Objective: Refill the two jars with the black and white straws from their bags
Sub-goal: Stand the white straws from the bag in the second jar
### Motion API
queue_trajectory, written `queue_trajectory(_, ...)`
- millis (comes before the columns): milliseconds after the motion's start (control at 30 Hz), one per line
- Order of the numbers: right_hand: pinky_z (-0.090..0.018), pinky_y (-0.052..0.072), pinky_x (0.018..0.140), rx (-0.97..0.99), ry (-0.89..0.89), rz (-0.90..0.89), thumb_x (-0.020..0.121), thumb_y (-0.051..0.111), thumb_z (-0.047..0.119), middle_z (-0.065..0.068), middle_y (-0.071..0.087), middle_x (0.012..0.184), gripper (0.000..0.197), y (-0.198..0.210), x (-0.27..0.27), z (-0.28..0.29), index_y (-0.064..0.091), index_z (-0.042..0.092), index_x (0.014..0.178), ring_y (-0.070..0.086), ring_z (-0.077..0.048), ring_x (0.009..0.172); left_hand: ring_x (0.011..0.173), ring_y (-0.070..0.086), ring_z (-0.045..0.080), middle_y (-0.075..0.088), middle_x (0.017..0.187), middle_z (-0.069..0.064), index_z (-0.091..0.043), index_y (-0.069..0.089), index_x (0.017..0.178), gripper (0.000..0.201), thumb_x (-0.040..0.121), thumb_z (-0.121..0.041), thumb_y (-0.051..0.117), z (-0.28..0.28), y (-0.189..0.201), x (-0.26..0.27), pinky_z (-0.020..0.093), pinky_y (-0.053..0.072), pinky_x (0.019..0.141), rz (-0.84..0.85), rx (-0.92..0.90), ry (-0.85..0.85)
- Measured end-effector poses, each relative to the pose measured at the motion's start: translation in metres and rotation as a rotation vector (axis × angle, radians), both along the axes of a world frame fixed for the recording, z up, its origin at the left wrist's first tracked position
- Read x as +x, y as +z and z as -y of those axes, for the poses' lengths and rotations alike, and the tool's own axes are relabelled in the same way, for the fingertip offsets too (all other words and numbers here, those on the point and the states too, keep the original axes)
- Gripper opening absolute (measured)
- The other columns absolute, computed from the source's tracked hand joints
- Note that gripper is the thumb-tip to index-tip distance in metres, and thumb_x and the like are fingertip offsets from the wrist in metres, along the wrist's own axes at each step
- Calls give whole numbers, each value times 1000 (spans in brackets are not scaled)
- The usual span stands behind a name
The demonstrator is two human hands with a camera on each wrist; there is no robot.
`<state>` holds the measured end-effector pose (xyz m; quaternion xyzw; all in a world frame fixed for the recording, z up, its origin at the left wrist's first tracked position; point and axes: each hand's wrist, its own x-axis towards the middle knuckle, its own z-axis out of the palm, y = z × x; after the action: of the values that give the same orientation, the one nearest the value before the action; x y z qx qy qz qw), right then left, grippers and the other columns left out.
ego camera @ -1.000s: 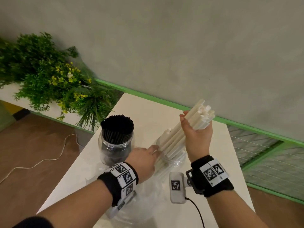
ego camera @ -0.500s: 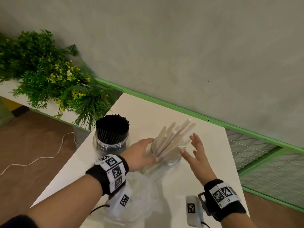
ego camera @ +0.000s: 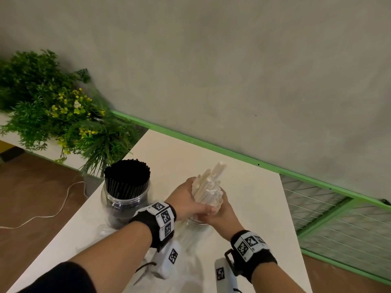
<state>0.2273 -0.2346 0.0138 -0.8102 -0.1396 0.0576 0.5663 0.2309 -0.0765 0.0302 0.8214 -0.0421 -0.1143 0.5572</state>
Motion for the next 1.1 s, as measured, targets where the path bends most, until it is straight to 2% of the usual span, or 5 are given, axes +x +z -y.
queue_trajectory(133,-32,54,86,91,-97,-10,61,87,-3,-6,60,122,93,-11,6,4,32,12,135,62,-19,113,101,58,-1,63,106,-16,-33,45,120,76,58,-36,89,-2,3,3,18,46,83,5,-83,21)
queue_trajectory(367,-40,50,98,56,-199,40,48,93,35,1,55,129,106,-25,-2,1,27,50,131,56,-14,118,102,62,3,66,109,-13,-30,44,130,77,64,-45,83,-17,-5,-1,28,49,94,-40,-69,3)
queue_trajectory(533,-3,29,92,-147,-272,289,65,87,31,16,37,120,87,-24,-5,-2,31,35,131,40,0,113,116,54,10,57,124,-9,-34,31,139,88,66,-63,69,-23,0,-1,31,42,101,50,66,-10)
queue_trajectory(800,-7,32,97,-263,-255,396,67,86,32,9,40,118,79,-27,-6,5,44,20,133,44,-1,110,138,20,1,18,155,-15,-36,13,148,74,90,-40,58,-16,29,-5,21,18,113,603,304,-40)
queue_trajectory(1100,-21,37,98,-268,-246,354,69,83,38,8,43,120,77,-24,-8,4,43,22,134,46,-9,113,124,48,12,58,130,-5,-23,61,123,41,93,-38,39,-23,10,-1,31,38,106,717,375,-44)
